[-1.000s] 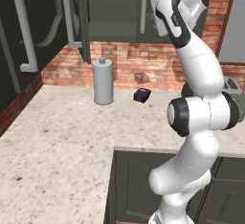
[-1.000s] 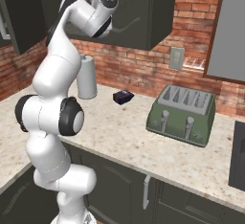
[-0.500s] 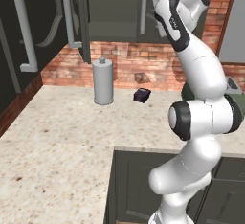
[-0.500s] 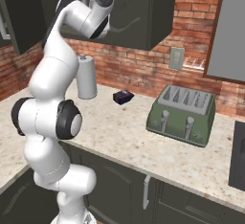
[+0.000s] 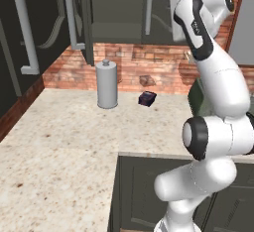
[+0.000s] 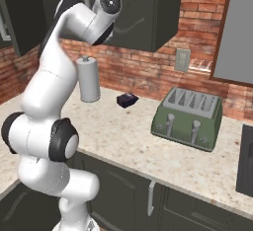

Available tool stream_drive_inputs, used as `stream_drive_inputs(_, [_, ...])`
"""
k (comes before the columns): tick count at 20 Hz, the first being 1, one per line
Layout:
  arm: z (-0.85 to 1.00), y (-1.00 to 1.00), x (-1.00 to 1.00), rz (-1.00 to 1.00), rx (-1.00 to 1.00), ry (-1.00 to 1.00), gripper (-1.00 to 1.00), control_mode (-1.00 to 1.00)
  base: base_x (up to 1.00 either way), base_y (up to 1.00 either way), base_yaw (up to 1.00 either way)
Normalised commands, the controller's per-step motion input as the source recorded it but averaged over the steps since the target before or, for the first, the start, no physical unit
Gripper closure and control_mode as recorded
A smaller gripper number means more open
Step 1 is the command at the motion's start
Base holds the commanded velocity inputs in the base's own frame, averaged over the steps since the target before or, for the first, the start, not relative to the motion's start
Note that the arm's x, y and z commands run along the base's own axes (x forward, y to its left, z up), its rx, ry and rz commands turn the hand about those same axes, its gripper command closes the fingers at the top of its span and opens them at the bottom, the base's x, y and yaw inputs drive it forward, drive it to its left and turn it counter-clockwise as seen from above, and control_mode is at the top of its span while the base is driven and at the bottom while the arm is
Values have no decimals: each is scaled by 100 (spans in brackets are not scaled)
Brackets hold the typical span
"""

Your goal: Close all open cabinet doors.

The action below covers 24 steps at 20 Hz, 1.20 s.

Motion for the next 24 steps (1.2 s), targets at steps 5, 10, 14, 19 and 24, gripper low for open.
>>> stream_drive_inputs(5, [0,3,-68,1,16,0,-100,-100,0,0,0])
stream_drive_inputs(10, [0,19,-68,11,8,0,-100,-100,0,0,0])
stream_drive_inputs(14, [-3,24,-71,21,0,-5,-100,-100,0,0,0])
stream_drive_inputs(19, [-2,31,-66,17,0,-8,-100,-100,0,0,0])
stream_drive_inputs(24, [-1,29,-60,16,0,-8,-100,-100,0,0,0])
